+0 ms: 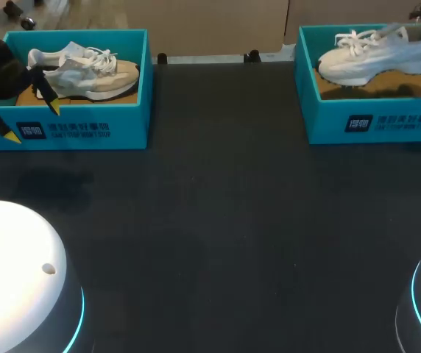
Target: Take the shoe out of the shoebox, open the shoe tongue, remove and reinsert the insole, then place the shoe into the shoebox
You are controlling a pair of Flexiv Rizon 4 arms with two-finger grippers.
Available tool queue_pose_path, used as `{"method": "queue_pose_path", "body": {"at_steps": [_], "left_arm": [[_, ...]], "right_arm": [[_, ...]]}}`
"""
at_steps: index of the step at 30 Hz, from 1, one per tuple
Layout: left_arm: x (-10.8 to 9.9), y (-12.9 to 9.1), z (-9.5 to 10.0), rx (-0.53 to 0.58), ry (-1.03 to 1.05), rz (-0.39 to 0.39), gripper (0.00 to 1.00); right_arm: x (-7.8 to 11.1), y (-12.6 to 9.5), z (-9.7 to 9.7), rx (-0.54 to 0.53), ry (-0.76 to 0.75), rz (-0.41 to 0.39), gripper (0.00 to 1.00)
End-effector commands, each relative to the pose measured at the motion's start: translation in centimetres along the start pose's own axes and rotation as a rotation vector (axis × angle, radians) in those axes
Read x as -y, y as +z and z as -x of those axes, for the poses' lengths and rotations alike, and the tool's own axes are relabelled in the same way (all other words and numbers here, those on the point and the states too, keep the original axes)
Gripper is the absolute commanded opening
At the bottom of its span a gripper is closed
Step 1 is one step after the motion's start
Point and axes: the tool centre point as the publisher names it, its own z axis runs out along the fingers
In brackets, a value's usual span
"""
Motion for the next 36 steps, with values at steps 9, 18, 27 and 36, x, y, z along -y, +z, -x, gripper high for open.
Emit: {"method": "queue_pose_path", "body": {"at_steps": [9, 18, 27, 36], "left_arm": [[0.0, 0.0, -0.1, -0.002, 0.0, 0.003, 1.0], [0.0, 0.0, -0.1, -0.002, 0.0, 0.003, 1.0], [0.0, 0.0, -0.1, -0.002, 0.0, 0.003, 1.0], [0.0, 0.0, -0.1, -0.002, 0.0, 0.003, 1.0]], "right_arm": [[1.4, 3.3, 0.6, -0.06, -0.027, 0.112, 0.0], [1.7, 3.2, 0.5, -0.072, -0.043, 0.118, 0.0], [1.8, 5.6, 0.2, -0.113, -0.051, 0.12, 0.0], [2.4, 7.5, 0.3, -0.124, -0.036, 0.078, 0.0]]}}
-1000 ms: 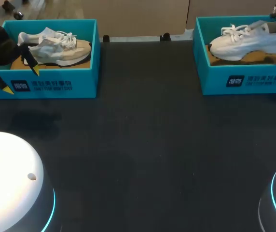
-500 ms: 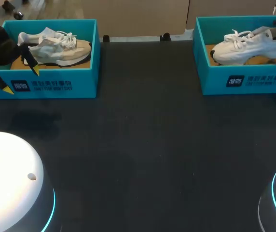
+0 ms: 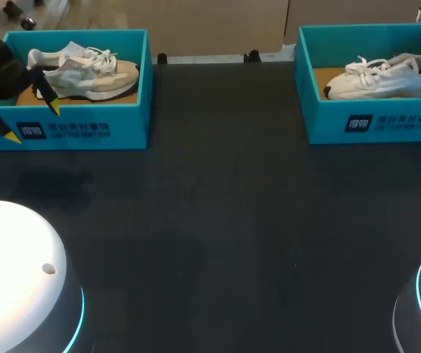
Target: Take the shoe out of the shoebox, open the shoe tongue, remove and reinsert the insole, then place the shoe into the shoebox
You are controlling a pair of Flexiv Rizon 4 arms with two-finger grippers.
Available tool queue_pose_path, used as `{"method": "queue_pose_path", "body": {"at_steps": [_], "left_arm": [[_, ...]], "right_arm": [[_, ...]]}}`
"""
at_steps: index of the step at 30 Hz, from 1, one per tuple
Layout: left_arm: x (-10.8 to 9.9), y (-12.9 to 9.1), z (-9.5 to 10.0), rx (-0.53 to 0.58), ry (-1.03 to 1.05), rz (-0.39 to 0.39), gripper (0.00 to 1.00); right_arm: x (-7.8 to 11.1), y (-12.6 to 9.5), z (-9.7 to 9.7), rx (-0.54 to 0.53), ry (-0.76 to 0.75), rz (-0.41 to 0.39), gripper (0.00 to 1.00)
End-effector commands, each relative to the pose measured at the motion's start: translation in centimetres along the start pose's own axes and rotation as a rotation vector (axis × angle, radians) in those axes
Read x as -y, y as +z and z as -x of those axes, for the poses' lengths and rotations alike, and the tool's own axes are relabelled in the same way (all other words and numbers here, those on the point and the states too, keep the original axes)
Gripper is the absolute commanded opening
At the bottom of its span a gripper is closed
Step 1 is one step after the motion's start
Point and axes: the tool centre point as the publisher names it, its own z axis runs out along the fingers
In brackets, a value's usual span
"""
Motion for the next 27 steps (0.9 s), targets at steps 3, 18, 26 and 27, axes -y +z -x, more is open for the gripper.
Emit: {"method": "queue_pose_path", "body": {"at_steps": [3, 18, 26, 27], "left_arm": [[0.0, 0.0, -0.1, -0.001, 0.0, 0.003, 1.0], [0.0, 0.0, -0.1, -0.001, 0.0, 0.003, 1.0], [0.0, 0.0, -0.1, -0.001, 0.0, 0.003, 1.0], [0.0, 0.0, -0.1, -0.001, 0.0, 0.003, 1.0]], "right_arm": [[0.3, 0.4, -0.2, -0.008, -0.001, -0.008, 0.0], [2.7, 2.0, -0.9, -0.037, 0.038, -0.049, 0.0], [2.3, 3.2, -1.6, -0.037, 0.055, -0.084, 0.0], [2.2, 3.4, -1.7, -0.029, 0.055, -0.091, 0.0]]}}
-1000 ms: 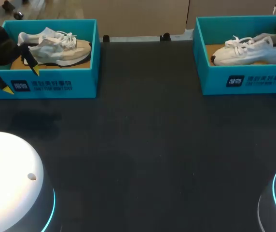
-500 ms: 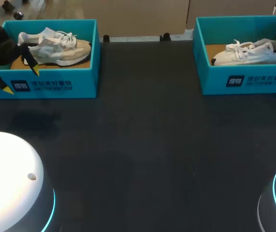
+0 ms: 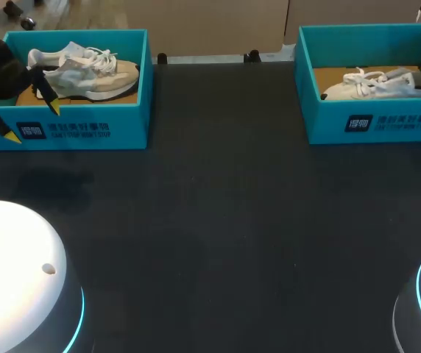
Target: Take the shoe out of the shoebox, open the shoe tongue, remove and reinsert the insole, then place the shoe into the shoebox
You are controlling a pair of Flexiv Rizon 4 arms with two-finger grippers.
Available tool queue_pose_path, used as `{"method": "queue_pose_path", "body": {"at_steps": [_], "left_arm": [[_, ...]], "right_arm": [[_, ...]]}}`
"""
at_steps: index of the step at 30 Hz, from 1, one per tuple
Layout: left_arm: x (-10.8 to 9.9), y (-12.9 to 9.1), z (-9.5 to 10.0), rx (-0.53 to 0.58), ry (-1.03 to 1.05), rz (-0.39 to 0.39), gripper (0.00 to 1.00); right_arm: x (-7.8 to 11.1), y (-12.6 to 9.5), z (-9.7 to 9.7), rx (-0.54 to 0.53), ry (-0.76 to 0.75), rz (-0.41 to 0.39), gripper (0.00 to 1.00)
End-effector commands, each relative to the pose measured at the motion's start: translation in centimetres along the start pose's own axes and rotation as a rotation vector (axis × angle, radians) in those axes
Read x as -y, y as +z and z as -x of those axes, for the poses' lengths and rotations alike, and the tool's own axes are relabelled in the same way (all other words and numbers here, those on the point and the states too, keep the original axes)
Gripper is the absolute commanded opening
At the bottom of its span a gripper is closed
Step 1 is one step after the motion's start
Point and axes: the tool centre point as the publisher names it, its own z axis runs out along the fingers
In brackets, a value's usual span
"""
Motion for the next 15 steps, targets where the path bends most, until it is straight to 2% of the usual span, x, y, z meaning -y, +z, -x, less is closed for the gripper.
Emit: {"method": "queue_pose_path", "body": {"at_steps": [1, 15], "left_arm": [[0.0, 0.0, -0.1, -0.001, 0.0, 0.003, 1.0], [0.0, 0.0, -0.1, -0.001, 0.0, 0.003, 1.0]], "right_arm": [[-0.9, 0.7, -0.4, 0.008, -0.001, -0.023, 0.0], [-1.4, 3.0, -0.9, -0.028, -0.044, -0.043, 0.0]]}}
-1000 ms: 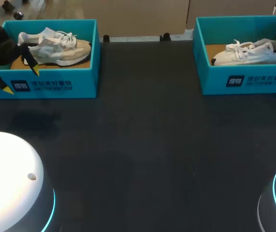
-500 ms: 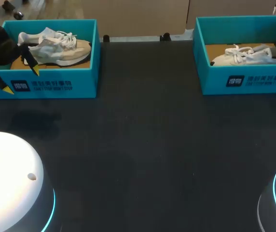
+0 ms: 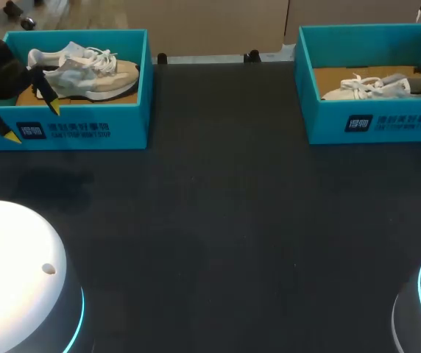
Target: Take the shoe out of the shoebox, open the shoe tongue, remove and reinsert the insole, then place the shoe into the shoebox
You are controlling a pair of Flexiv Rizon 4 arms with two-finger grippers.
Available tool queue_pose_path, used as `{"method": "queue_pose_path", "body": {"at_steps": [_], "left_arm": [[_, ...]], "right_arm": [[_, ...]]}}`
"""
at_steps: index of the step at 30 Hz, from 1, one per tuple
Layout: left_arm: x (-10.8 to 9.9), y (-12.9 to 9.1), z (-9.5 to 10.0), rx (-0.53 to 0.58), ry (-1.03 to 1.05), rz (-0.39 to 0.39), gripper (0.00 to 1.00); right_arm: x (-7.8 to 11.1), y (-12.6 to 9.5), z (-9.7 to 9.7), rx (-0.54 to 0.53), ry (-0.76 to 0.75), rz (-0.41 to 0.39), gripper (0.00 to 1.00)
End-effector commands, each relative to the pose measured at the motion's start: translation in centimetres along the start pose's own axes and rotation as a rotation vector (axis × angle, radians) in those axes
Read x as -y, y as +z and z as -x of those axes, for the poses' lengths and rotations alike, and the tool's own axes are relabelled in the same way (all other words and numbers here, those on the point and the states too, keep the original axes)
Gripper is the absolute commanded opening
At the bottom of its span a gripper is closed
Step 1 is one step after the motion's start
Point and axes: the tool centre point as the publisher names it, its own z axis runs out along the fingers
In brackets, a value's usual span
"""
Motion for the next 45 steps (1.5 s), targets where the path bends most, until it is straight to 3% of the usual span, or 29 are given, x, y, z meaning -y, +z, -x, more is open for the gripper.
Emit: {"method": "queue_pose_path", "body": {"at_steps": [1, 13, 18, 22, 24, 25, 30, 33, 37, 45], "left_arm": [[0.0, 0.0, -0.1, -0.001, 0.0, 0.003, 1.0], [0.0, 0.0, -0.1, -0.001, 0.0, 0.003, 1.0], [0.0, 0.0, -0.1, -0.001, 0.0, 0.003, 1.0], [0.0, 0.0, -0.1, -0.001, 0.0, 0.003, 1.0], [0.0, 0.0, -0.1, -0.001, 0.0, 0.003, 1.0], [0.0, 0.0, -0.1, -0.001, 0.0, 0.003, 1.0], [0.0, 0.0, -0.1, -0.001, 0.0, 0.003, 1.0], [0.0, 0.0, -0.1, -0.001, 0.0, 0.003, 1.0], [0.0, 0.0, -0.1, -0.001, 0.0, 0.003, 1.0], [0.0, 0.0, -0.1, -0.001, 0.0, 0.003, 1.0]], "right_arm": [[-0.6, 0.6, 0.0, -0.01, -0.015, -0.002, 0.0], [-0.3, 1.6, -0.3, -0.028, -0.042, -0.014, 0.0], [-0.3, 1.6, -0.4, -0.037, -0.052, -0.015, 0.34], [-0.1, 1.0, -0.3, -0.045, -0.043, -0.007, 0.47], [0.0, 0.5, -0.2, -0.053, -0.036, 0.006, 0.71], [0.1, 0.1, -0.1, -0.055, -0.033, 0.015, 0.75], [0.5, -1.8, 0.0, -0.07, -0.023, 0.038, 0.79], [0.7, -3.1, -0.3, -0.076, -0.025, 0.047, 0.92], [1.1, -5.1, -1.0, -0.074, -0.045, 0.052, 1.0], [2.8, -9.4, -1.6, -0.1, -0.058, 0.064, 1.0]]}}
